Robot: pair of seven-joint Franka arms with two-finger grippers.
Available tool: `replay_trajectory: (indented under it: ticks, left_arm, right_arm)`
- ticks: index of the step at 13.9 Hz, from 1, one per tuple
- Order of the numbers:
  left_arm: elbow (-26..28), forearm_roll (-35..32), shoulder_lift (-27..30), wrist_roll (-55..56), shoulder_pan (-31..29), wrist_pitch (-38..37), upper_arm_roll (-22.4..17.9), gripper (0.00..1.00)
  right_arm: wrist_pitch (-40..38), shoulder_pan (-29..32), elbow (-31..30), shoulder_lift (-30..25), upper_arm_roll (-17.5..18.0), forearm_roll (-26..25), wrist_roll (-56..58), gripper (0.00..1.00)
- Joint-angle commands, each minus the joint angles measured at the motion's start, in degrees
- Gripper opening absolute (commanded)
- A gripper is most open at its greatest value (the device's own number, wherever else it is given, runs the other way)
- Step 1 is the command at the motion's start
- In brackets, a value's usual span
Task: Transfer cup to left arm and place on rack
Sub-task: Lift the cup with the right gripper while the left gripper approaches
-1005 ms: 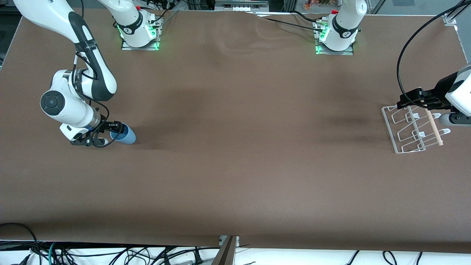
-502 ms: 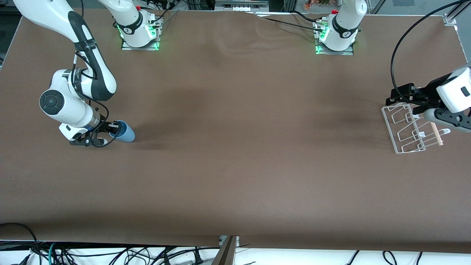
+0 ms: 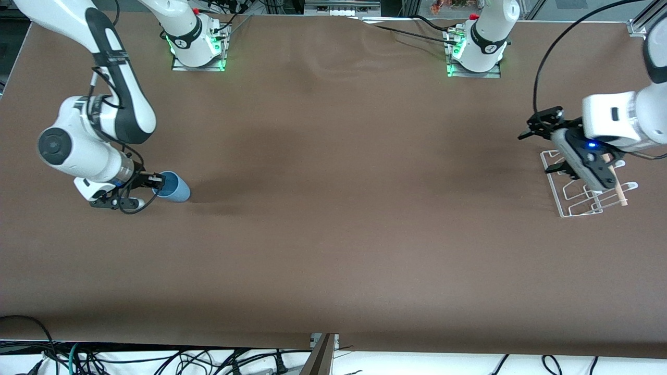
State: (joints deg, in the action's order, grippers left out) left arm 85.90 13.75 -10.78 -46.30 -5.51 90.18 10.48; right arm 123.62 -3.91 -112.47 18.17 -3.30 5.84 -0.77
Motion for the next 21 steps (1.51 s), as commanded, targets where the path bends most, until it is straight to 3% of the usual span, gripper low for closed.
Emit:
replay_trajectory:
  ticks: [1,5,9,11,17,21]
  left_arm:
    - [0.5,3.6,0.3,-6.1,0.0,3.7,3.1,1.0]
    - [6.3,9.2,0.3,-10.6,0.0,17.0,10.1,1.0]
    - [11.8,8.6,0.2,-10.9,0.1,34.0,19.5,1.0]
    - [14.5,8.5,0.2,-10.8,0.6,41.2,22.2,1.0]
    - [17.3,3.0,-0.6,-11.0,3.5,49.5,25.5,1.0]
    - [20.6,0.8,-0.9,-11.0,4.0,55.2,26.9,1.0]
  right_arm:
    - [-10.9,-0.5,6.6,-0.5,0.1,7.1,0.0,0.0]
    - [-18.6,-5.1,12.0,-0.3,0.2,20.1,-0.4,0.0]
    - [-16.8,-13.4,16.3,1.8,0.1,30.3,-9.4,0.0]
    - [-14.2,-18.0,19.5,3.7,0.1,35.4,-14.6,0.0]
    - [-1.0,-29.0,21.7,4.5,0.1,42.8,-24.5,0.0]
    - [3.0,-32.2,23.3,5.0,0.1,43.2,-30.1,0.0]
